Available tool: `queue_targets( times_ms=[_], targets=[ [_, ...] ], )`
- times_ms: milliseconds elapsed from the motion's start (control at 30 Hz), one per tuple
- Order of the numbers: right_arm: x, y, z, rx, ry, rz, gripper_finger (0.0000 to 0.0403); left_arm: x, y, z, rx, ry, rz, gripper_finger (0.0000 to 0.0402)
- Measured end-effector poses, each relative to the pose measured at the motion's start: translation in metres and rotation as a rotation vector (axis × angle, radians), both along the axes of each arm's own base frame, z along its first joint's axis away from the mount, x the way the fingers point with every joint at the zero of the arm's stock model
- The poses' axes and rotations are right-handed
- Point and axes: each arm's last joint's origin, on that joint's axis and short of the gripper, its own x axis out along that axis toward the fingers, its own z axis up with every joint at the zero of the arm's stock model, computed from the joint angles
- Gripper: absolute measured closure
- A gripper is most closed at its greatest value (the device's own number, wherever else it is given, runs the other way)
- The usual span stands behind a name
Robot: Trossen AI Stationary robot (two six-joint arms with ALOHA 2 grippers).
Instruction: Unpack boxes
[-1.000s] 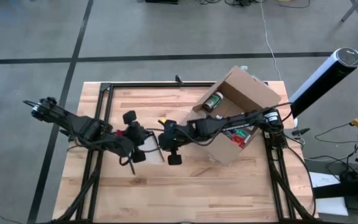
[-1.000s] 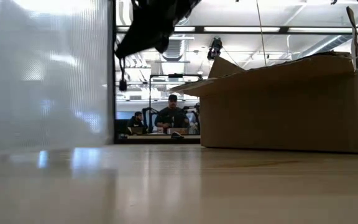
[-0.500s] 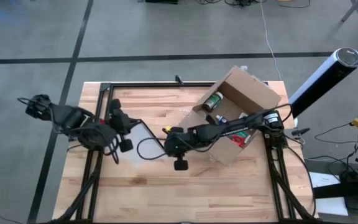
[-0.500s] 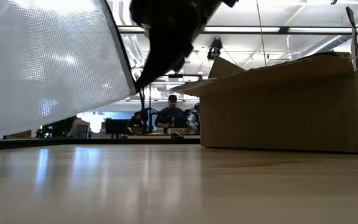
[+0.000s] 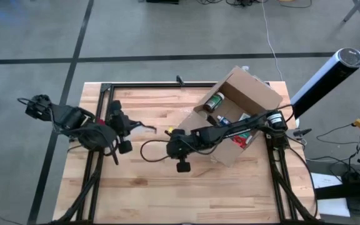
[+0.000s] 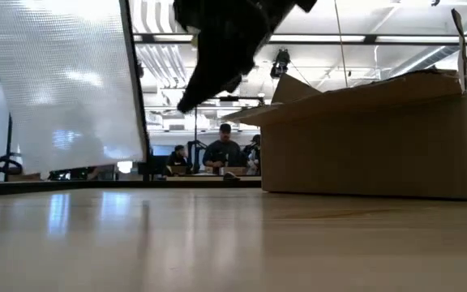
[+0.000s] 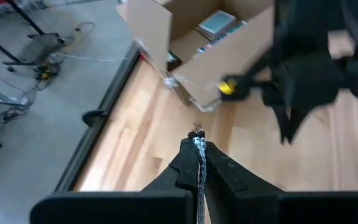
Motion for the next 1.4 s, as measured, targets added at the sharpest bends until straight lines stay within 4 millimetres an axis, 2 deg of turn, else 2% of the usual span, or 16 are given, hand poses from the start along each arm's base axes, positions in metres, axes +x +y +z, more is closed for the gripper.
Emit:
queue_targets(
  times_ms=[233, 433, 700, 933, 1400],
  targets=[
    [0.000, -0.031, 0.038, 0.014, -0.190, -0.053, 0.0402, 0.017, -0.010, -0.010, -0.038, 0.058, -0.046, 0.0401],
    [0.008, -0.031, 0.055, 0.130, -0.369, 0.078, 0.0368, 0.032, -0.020, -0.013, -0.047, 0.052, -0.137, 0.0401],
    [0.009, -0.030, 0.058, 0.119, -0.405, 0.089, 0.0292, 0.038, -0.025, -0.013, -0.050, 0.027, -0.165, 0.0401],
    [0.009, -0.031, 0.058, 0.102, -0.409, 0.097, 0.0264, 0.040, -0.027, -0.011, -0.058, 0.010, -0.208, 0.0401],
    [0.008, -0.043, 0.053, 0.060, -0.357, 0.060, 0.0281, 0.039, -0.031, -0.012, -0.114, 0.031, -0.282, 0.0401]
  ],
)
